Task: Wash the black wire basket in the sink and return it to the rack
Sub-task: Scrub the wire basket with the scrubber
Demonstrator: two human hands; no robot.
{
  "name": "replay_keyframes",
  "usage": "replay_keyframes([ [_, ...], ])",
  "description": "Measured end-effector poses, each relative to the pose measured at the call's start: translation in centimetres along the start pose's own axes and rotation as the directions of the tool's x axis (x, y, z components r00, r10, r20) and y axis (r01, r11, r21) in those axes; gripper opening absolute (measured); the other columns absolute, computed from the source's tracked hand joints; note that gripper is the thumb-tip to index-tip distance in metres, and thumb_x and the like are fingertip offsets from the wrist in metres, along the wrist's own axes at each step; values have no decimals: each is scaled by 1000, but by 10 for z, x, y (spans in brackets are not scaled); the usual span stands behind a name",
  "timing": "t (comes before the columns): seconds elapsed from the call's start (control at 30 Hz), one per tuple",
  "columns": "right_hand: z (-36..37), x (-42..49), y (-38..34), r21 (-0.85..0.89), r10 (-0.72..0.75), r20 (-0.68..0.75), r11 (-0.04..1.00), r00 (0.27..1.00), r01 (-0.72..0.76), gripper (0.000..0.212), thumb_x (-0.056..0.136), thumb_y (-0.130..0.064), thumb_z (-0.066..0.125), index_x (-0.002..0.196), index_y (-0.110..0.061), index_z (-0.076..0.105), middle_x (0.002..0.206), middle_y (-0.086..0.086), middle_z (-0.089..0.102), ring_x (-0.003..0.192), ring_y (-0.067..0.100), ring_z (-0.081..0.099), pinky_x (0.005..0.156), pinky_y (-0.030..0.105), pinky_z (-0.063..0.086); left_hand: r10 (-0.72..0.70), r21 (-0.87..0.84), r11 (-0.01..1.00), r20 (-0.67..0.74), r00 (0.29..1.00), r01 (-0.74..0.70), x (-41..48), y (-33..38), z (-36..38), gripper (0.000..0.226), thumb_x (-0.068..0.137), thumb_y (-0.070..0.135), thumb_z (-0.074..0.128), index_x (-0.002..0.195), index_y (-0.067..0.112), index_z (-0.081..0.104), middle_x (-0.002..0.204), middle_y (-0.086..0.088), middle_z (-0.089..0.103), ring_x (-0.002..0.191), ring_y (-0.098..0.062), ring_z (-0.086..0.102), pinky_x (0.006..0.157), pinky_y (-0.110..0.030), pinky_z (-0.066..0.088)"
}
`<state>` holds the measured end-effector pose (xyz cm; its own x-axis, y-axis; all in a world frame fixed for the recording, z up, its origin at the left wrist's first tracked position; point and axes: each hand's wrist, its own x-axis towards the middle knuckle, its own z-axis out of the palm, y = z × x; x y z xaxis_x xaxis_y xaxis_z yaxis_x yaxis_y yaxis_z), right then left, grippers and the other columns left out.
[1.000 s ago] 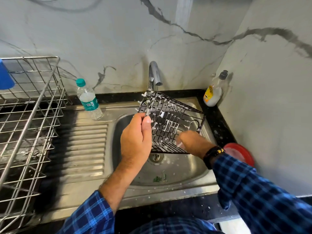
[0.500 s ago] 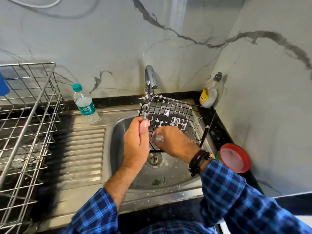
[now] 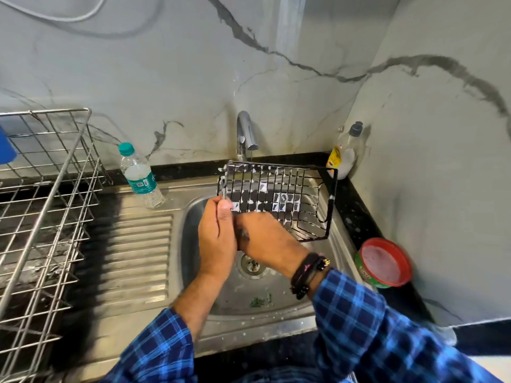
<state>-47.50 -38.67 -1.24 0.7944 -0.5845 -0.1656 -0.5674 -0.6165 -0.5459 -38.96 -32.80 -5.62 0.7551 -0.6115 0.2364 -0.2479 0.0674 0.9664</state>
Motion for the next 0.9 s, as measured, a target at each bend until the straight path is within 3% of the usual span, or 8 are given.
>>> replay_keyframes([
  [0.17, -23, 1, 55, -83, 173, 2, 982, 985, -172, 15, 100, -22, 52, 97, -20, 67, 94, -6, 61, 94, 13, 63, 90, 26, 50, -208, -255, 947, -25, 978, 194, 9, -9, -11, 31, 108, 26, 36, 82, 20, 50, 66, 7, 37, 58, -7, 32, 53, -20, 29],
  [0.27, -47, 0, 90, -43, 277, -157, 957, 948, -286, 16, 98, -17, 55, 97, -18, 71, 95, -4, 66, 93, 14, 66, 87, 26, 52, -285, -369, 889, 13, 958, 270, 13, -17, -22, 43, 103, 44, 37, 102, 5, 55, 72, 4, 40, 58, -4, 38, 54, -10, 40],
  [0.37, -72, -3, 90, 156, 263, -641, 965, 722, -212, 15, 100, -14, 52, 103, -18, 67, 99, -6, 62, 87, 7, 65, 79, 20, 54, -253, -333, 905, 79, 964, 265, 12, -26, -33, 72, 90, 63, 39, 107, -6, 55, 77, -1, 43, 57, -11, 49, 85, -17, 56],
  [0.43, -85, 2, 94, 225, 291, -717, 957, 633, -184, 22, 101, -12, 48, 108, -15, 68, 105, -4, 61, 96, 10, 62, 87, 20, 50, -173, -258, 945, 118, 978, 199, 7, -24, -35, 62, 99, 56, 34, 93, -3, 55, 76, -3, 48, 54, -21, 46, 70, -29, 61],
  [0.57, -77, 17, 98, 154, 374, -246, 926, 894, -345, 23, 98, -14, 53, 95, -15, 76, 113, 3, 72, 107, 15, 63, 97, 28, 47, 16, -136, 991, 161, 987, 6, 1, -17, -31, 58, 107, 41, 31, 71, 2, 53, 60, -3, 47, 50, -3, 45, 49, -11, 37],
  [0.67, -70, 20, 84, 126, 314, -353, 949, 882, -287, 21, 99, -15, 54, 95, -13, 74, 107, 2, 72, 94, 11, 64, 81, 18, 46, 96, -121, 990, 159, 983, -78, 2, -17, -34, 66, 99, 60, 37, 63, 6, 42, 54, -7, 34, 48, -16, 30, 44, -24, 26],
  [0.8, -67, 28, 56, 55, 130, -374, 991, 918, -118, 17, 101, -18, 54, 106, -18, 70, 107, -7, 66, 92, 4, 60, 63, 4, 40, 101, -54, 994, 128, 987, -94, 6, -21, -35, 43, 100, 48, 38, 62, 29, 38, 52, 8, 33, 48, -3, 29, 45, -18, 28],
  [0.9, -71, 39, 62, 22, 104, -331, 994, 938, -103, 20, 100, -14, 49, 105, -23, 67, 113, -7, 62, 99, 6, 58, 76, 8, 41, 128, -8, 992, 153, 980, -128, 9, -26, -36, 44, 101, 47, 39, 59, 32, 39, 51, 13, 32, 46, -2, 30, 47, -15, 30],
])
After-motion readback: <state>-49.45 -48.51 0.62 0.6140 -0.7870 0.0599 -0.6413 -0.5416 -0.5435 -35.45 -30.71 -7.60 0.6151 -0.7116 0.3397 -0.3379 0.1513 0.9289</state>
